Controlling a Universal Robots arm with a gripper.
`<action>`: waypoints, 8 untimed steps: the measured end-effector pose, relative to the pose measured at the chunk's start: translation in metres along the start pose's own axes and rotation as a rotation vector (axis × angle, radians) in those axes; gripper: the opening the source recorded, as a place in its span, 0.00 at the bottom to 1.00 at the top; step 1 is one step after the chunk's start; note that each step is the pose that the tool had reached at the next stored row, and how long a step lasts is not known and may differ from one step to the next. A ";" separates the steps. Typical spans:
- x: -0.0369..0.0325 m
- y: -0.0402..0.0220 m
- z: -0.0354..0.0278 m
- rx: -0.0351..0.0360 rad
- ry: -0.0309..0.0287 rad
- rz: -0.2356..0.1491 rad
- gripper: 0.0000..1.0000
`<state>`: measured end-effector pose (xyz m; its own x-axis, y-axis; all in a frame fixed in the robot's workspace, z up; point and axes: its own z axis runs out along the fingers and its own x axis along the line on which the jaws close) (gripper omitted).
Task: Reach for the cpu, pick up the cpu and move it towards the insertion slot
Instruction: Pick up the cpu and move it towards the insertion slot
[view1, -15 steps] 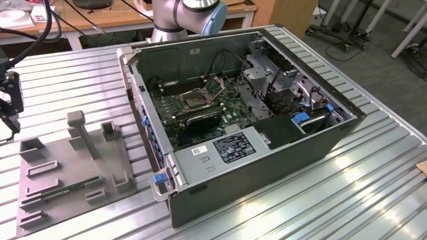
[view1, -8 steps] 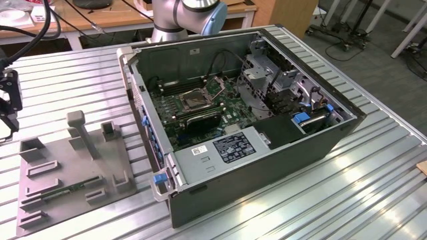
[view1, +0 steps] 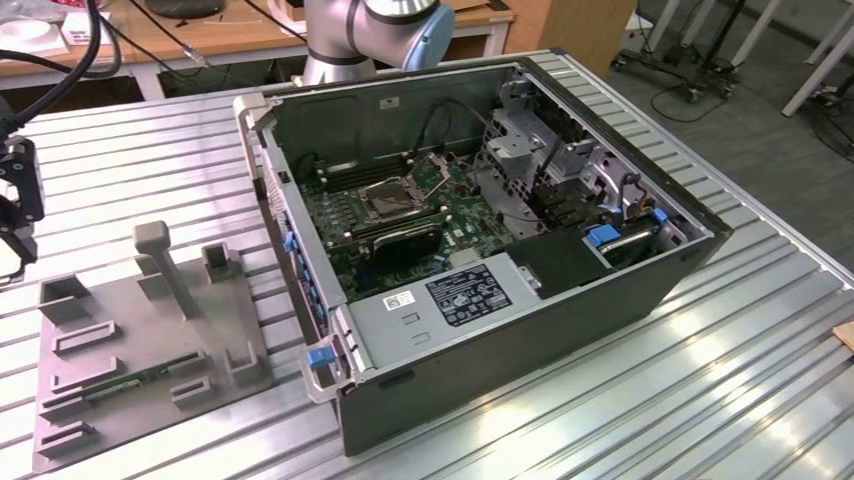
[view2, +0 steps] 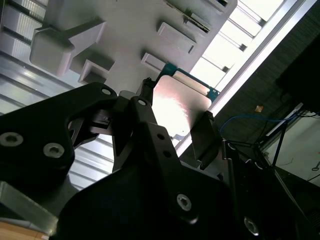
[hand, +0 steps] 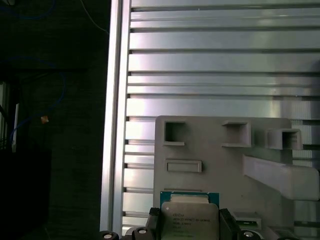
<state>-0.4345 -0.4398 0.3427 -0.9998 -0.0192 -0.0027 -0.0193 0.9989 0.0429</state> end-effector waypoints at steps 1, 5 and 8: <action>0.0000 0.0000 -0.0003 0.0000 -0.0001 0.000 0.54; 0.0000 0.0000 -0.0008 -0.0001 -0.0001 0.000 0.54; 0.0000 0.0001 -0.0016 0.0001 0.0001 0.000 0.54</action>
<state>-0.4346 -0.4398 0.3443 -0.9998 -0.0192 -0.0026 -0.0193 0.9989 0.0428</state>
